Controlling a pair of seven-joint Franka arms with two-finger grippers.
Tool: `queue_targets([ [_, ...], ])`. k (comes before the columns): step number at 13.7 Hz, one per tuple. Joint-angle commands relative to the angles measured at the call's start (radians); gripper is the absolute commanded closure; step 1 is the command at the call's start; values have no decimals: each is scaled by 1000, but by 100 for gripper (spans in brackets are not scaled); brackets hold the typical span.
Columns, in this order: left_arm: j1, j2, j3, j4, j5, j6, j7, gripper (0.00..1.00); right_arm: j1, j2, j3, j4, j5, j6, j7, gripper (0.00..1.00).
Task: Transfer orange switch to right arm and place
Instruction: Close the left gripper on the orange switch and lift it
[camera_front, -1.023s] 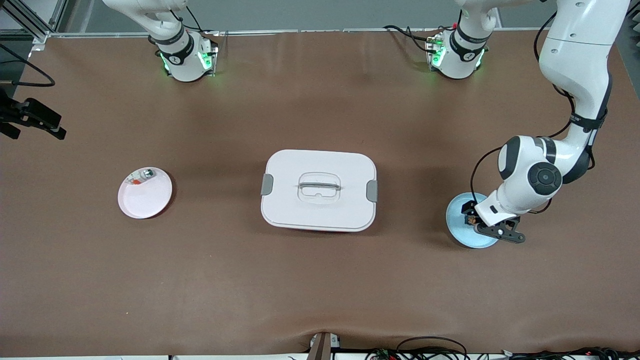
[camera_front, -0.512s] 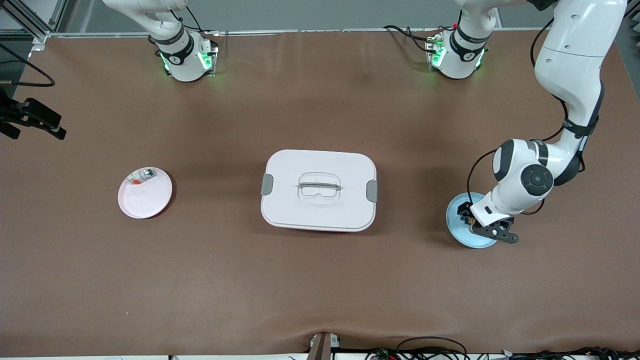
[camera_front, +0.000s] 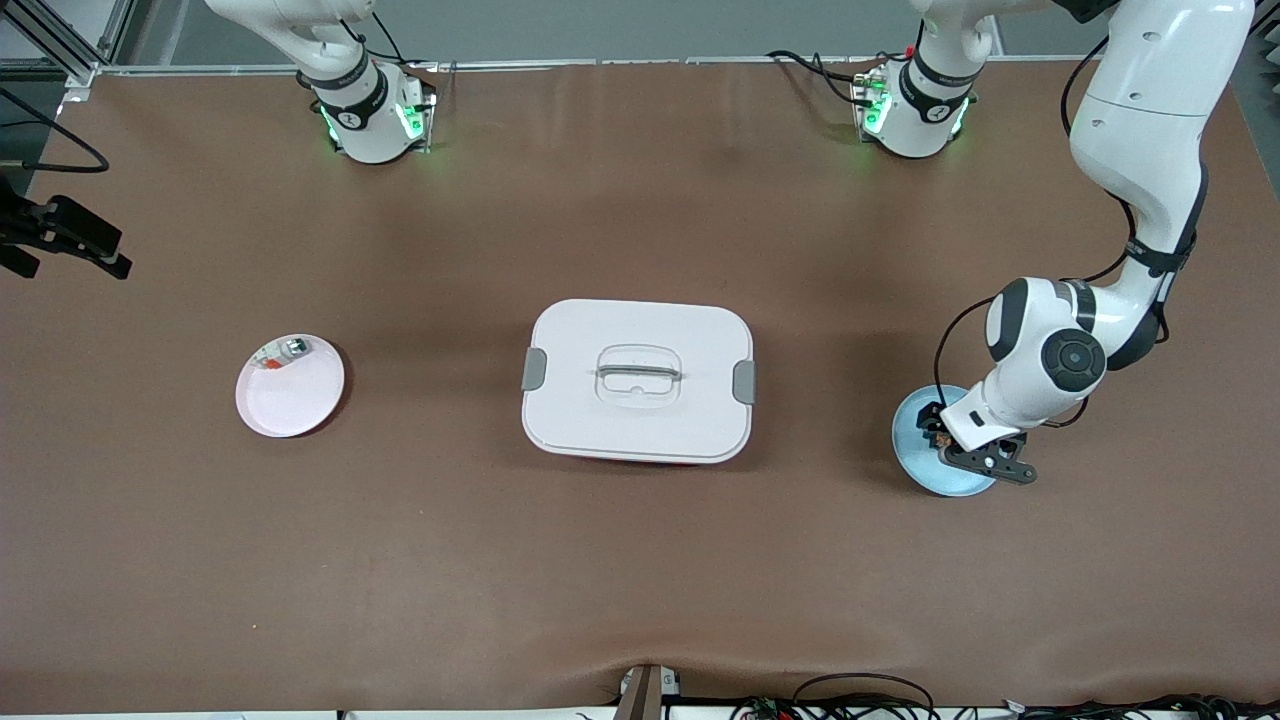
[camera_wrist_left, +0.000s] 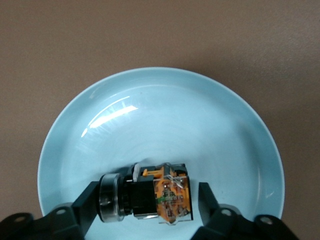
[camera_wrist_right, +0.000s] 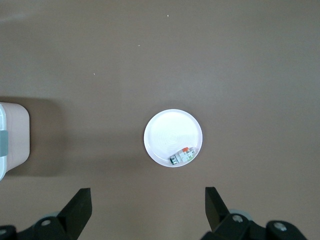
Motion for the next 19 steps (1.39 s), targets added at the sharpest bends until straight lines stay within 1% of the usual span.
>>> queue_targets([
  [1,8,-5,0,-15,18,17,-7,25,-2,13,8,26,-18,-17,12,0],
  [2,14,-6,0,-19,18,15,-6,39,-2,13,8,26,-18,-17,12,0],
  [3,21,-9,0,-23,18,15,-6,58,-2,13,8,26,-18,-17,12,0],
  [4,25,-14,0,-24,18,12,-4,81,-4,13,8,26,-18,-17,12,0],
  [5,25,-26,0,-23,18,5,-6,100,-2,13,8,26,-18,-17,12,0],
  [7,25,-67,-3,-23,16,-17,-27,100,-4,13,8,26,-18,-17,11,0],
  [9,20,-123,-7,-16,12,-78,-79,100,-2,13,8,26,-18,-17,11,0],
  [13,23,-227,-67,-6,2,-202,-215,100,8,13,13,20,-23,-21,12,0],
  [14,25,-242,-91,5,2,-227,-265,100,10,11,16,22,-21,-37,11,0],
  [15,25,-255,-113,20,-13,-259,-305,100,17,10,17,23,-20,-51,12,0],
  [16,25,-261,-137,48,-53,-299,-349,100,33,8,16,23,-20,-68,12,0],
  [17,25,-262,-165,84,-86,-351,-393,100,45,8,16,25,-21,-86,12,0],
  [19,20,-264,-207,169,-114,-460,-481,100,92,5,19,29,-21,-152,14,0],
])
